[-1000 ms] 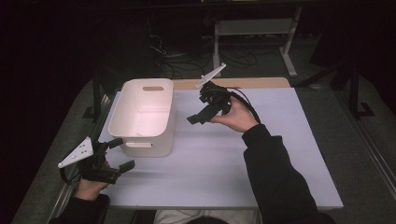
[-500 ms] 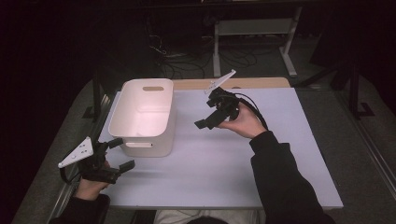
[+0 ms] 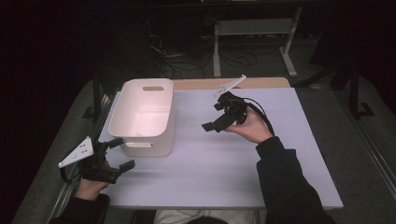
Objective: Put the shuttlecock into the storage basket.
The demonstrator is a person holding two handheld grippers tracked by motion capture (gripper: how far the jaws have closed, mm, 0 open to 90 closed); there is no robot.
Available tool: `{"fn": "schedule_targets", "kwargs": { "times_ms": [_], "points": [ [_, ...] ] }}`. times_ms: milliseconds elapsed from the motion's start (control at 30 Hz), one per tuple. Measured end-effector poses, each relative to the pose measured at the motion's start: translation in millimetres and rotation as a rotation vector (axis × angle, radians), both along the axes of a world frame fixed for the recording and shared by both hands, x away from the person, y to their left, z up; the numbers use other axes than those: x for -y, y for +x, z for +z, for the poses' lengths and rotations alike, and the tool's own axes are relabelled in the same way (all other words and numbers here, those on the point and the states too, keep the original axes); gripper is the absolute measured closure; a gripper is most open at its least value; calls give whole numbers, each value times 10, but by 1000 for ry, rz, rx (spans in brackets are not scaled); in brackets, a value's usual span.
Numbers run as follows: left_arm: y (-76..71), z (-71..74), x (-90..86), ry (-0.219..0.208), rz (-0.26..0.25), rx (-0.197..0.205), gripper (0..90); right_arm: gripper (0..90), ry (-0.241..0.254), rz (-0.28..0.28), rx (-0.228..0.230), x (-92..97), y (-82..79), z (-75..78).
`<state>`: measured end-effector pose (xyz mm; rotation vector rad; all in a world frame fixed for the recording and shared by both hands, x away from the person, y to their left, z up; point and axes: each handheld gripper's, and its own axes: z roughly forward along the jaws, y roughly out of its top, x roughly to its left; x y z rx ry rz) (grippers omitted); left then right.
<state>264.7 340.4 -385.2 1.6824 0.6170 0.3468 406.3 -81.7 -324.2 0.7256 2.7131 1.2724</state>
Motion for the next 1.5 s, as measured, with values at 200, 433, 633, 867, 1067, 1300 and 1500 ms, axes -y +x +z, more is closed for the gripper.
{"fn": "schedule_targets", "kwargs": {
  "times_ms": [200,433,633,867,1067,1300,1500],
  "points": [
    [1,0,0,2,-1,0,0,0,11,-8,1,71,-23,-37],
    [1,0,0,0,1,0,0,0,19,-22,-7,160,-53,-98],
    [2,0,0,1,1,-1,0,0,28,-43,-15,271,-67,-146],
    [3,-1,1,2,1,-3,0,0,36,-67,-12,386,-106,-202],
    [3,-1,3,0,3,-4,0,0,45,-79,-14,471,-151,-262],
    [5,-2,3,1,4,-5,0,0,57,-100,-15,590,-207,-339],
    [8,-2,3,3,4,-5,0,0,64,-114,-20,671,-255,-392]
  ]
}}
